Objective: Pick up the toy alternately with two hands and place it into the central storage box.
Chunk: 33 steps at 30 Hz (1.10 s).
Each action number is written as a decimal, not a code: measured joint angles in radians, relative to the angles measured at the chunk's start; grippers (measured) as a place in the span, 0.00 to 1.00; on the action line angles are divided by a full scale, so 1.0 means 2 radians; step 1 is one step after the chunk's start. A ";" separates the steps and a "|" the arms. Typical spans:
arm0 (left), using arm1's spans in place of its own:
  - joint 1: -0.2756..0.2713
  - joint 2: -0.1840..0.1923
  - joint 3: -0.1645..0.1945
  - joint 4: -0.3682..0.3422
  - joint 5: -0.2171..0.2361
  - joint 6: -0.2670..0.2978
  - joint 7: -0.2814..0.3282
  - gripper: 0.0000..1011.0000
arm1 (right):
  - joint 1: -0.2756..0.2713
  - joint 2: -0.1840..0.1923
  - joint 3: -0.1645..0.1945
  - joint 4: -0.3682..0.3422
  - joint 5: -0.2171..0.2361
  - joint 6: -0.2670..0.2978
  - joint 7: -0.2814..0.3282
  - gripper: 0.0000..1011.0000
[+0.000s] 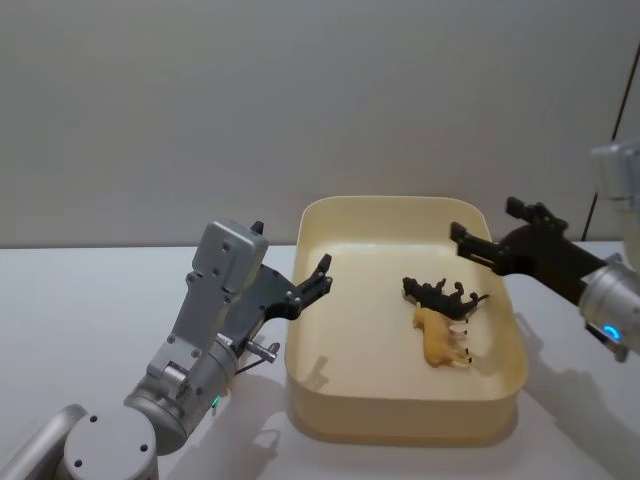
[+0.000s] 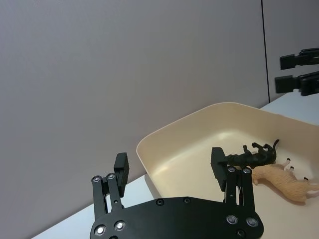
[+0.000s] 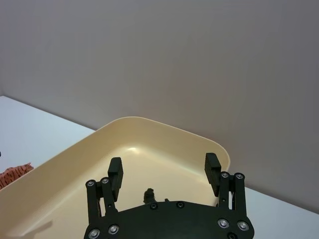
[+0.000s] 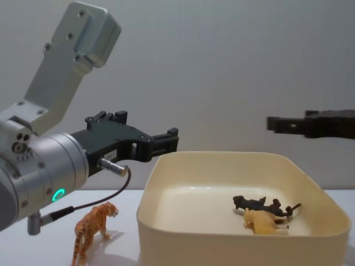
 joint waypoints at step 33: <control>0.037 0.025 -0.007 -0.036 -0.024 0.022 0.050 0.99 | -0.056 0.041 0.033 -0.060 0.044 -0.007 -0.031 0.99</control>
